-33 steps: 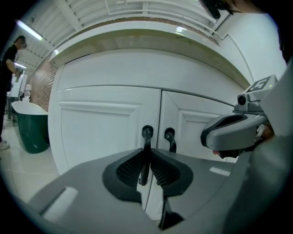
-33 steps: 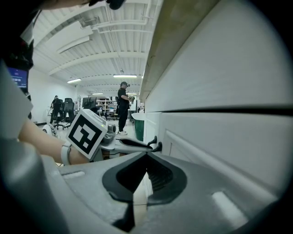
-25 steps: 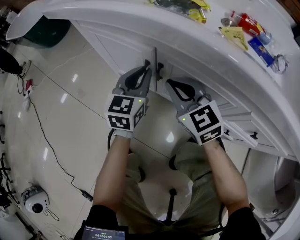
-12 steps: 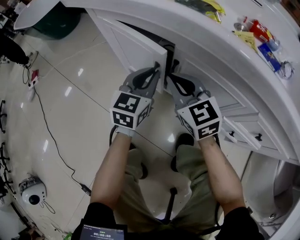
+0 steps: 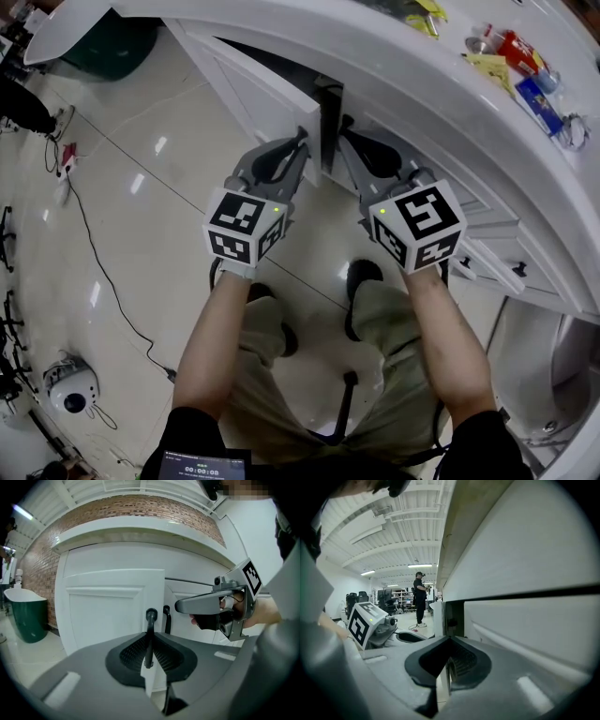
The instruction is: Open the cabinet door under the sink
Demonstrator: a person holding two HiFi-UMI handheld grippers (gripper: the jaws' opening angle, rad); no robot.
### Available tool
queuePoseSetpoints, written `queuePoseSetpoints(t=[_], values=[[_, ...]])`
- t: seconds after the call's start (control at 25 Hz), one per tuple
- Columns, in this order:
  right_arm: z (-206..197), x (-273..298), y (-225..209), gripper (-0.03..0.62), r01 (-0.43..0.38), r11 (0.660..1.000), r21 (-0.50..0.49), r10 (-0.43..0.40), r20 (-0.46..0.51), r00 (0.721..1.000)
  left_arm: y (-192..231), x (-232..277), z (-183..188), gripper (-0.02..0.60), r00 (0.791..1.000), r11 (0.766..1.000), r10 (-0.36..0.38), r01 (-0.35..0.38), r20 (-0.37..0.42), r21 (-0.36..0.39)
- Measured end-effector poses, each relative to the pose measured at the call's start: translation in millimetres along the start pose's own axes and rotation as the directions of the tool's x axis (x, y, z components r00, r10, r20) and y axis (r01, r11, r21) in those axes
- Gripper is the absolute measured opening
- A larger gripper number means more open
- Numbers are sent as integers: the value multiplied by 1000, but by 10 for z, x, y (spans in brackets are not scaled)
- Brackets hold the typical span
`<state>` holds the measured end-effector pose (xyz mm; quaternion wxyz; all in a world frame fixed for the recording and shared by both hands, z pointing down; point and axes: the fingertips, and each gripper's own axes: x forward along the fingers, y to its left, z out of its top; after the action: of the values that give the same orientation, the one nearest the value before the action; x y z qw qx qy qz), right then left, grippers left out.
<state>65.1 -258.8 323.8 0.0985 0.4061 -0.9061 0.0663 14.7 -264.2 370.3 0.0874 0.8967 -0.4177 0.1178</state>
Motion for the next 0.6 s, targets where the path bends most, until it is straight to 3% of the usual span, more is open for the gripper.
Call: queuePoseSetpoints(t=[0.4, 0.48, 0.6], values=[[119, 90, 291, -9, -66, 996, -64, 67, 9, 998, 24, -149, -53, 60, 1000, 1000, -14, 14, -14, 13], [137, 115, 346, 46, -86, 995, -53, 86, 9, 996, 32, -185, -67, 58, 1000, 1000, -17, 18, -16, 17], [157, 156, 419, 52, -100, 994, -44, 100, 6, 995, 50, -257, -87, 58, 1000, 1000, -24, 24, -19, 18]])
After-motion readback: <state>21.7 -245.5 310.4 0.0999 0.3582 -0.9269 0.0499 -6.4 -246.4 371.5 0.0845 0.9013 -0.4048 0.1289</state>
